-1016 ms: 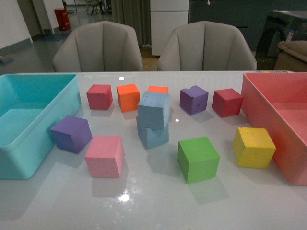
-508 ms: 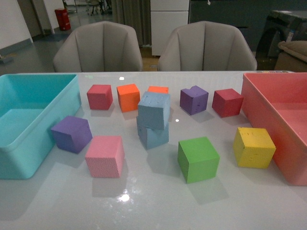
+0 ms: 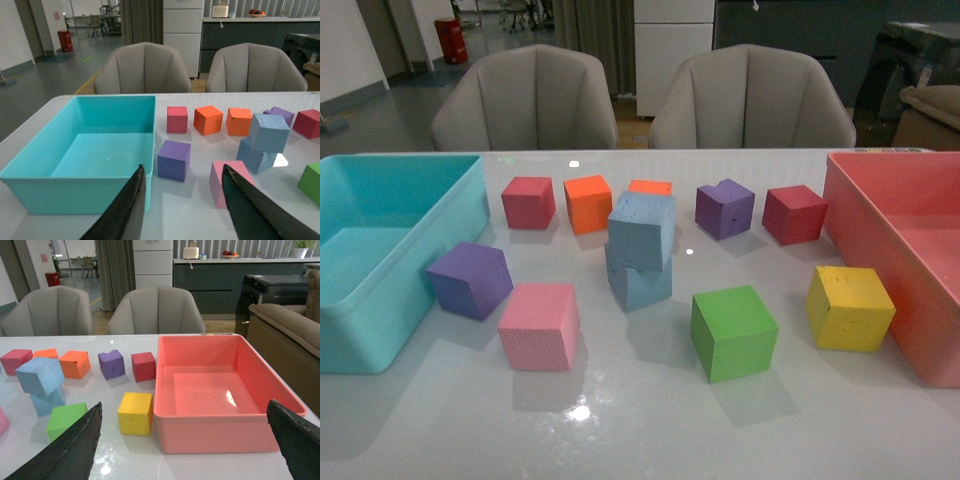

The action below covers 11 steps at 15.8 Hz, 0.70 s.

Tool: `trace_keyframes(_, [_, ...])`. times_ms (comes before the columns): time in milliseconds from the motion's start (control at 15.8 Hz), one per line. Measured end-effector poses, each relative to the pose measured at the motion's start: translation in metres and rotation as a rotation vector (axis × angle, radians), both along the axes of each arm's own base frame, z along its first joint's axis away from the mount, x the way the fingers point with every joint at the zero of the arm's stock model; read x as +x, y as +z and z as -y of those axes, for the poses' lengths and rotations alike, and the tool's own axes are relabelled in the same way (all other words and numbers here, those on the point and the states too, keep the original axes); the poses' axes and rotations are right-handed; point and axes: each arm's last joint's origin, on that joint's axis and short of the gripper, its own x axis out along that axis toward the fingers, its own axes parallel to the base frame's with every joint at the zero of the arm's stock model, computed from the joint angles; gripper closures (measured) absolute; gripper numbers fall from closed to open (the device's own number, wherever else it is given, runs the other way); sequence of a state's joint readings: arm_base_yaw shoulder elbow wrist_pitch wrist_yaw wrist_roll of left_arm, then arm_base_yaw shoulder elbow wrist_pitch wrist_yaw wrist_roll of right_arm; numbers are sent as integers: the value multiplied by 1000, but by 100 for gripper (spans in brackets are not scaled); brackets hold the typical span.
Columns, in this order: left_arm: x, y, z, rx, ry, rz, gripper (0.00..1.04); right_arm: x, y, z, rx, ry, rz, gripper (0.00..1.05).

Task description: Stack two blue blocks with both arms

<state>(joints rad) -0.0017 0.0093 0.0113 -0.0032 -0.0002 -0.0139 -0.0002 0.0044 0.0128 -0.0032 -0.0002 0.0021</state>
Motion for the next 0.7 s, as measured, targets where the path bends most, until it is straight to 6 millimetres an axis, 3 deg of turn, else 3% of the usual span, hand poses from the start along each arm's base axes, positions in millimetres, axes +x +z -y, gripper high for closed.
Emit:
trace_keyframes(63, [0, 0, 0, 0, 0, 0, 48, 0, 0, 0, 0, 0, 0, 6])
trace_keyframes(317, [0, 0, 0, 0, 0, 0, 38, 0, 0, 0, 0, 0, 0, 6])
trace_keyframes(444, [0, 0, 0, 0, 0, 0, 27, 0, 0, 0, 0, 0, 0, 6])
trace_keyframes(571, [0, 0, 0, 1, 0, 0, 8, 0, 0, 0, 0, 0, 0, 6])
trace_keyframes(698, [0, 0, 0, 1, 0, 0, 7, 0, 0, 0, 0, 0, 0, 6])
